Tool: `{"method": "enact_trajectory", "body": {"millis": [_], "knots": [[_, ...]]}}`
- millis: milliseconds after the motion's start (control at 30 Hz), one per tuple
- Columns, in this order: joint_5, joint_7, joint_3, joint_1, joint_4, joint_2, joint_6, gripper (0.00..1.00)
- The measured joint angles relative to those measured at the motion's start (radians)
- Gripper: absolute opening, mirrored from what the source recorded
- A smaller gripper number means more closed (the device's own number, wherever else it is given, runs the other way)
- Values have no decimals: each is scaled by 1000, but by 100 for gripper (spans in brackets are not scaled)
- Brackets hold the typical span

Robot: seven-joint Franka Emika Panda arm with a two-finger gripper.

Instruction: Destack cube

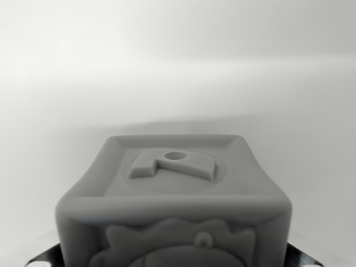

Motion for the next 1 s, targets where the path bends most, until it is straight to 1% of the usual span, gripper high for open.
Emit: {"method": "enact_trajectory", "body": {"millis": [133, 367, 600, 633, 1000], "knots": [[3, -3, 10, -9, 5, 14, 10, 0], [4, -5, 24, -22, 11, 34, 26, 0], [4, -5, 30, -29, 13, 42, 32, 0], [4, -5, 31, -29, 14, 43, 32, 100], [4, -5, 32, -30, 14, 43, 33, 100]]}}
